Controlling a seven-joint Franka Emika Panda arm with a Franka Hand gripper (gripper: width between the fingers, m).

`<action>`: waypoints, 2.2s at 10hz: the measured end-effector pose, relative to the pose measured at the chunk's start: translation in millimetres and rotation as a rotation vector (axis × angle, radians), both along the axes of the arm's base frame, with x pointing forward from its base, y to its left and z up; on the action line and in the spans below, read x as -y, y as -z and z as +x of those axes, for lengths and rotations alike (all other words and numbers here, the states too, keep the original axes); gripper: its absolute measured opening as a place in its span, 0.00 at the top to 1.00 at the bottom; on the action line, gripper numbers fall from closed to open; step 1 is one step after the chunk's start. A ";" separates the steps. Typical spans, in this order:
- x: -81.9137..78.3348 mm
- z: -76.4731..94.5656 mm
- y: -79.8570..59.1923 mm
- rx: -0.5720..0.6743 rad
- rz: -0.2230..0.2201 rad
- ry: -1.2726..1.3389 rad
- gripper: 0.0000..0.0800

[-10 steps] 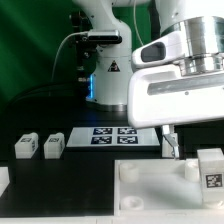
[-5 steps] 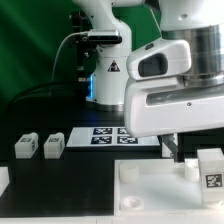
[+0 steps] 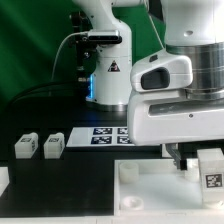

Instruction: Assemble one leg

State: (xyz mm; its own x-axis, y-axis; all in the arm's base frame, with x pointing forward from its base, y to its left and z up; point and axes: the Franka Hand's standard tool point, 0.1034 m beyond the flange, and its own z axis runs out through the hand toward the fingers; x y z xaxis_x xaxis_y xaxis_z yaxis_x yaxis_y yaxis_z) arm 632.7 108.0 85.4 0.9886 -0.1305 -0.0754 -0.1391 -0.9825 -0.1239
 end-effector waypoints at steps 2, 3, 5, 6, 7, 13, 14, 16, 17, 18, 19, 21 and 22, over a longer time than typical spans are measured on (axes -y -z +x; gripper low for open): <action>0.3 0.2 -0.1 -0.004 -0.002 0.032 0.64; 0.1 0.2 -0.1 -0.007 -0.002 0.057 0.64; -0.1 0.1 0.0 -0.030 -0.012 0.228 0.64; -0.4 0.0 0.1 -0.044 -0.017 0.325 0.64; -0.9 0.1 0.4 -0.053 -0.020 0.414 0.64; -4.4 -2.0 1.2 -0.100 0.009 1.330 0.64; -4.5 -2.3 1.0 -0.108 0.014 1.374 0.64; -5.0 -2.7 2.0 -0.107 0.013 1.365 0.40; -5.0 -2.7 2.1 -0.106 0.013 1.355 0.40; -6.2 -3.0 2.0 -0.095 0.012 1.293 0.24; -13.0 -3.8 1.1 -0.083 0.011 1.227 0.20; -20.1 -2.5 -3.3 -0.024 0.011 0.941 0.19; -19.1 -1.4 -3.3 0.009 0.012 0.798 0.19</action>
Offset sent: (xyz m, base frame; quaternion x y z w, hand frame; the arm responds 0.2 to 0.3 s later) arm 0.0000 0.0000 0.0000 0.0000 0.0000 0.1790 0.9838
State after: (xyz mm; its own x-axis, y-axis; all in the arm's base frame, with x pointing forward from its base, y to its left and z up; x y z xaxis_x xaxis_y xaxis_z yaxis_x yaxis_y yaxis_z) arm 631.3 127.1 88.8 0.5979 -0.7981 -0.0740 -0.7987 -0.5855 -0.1385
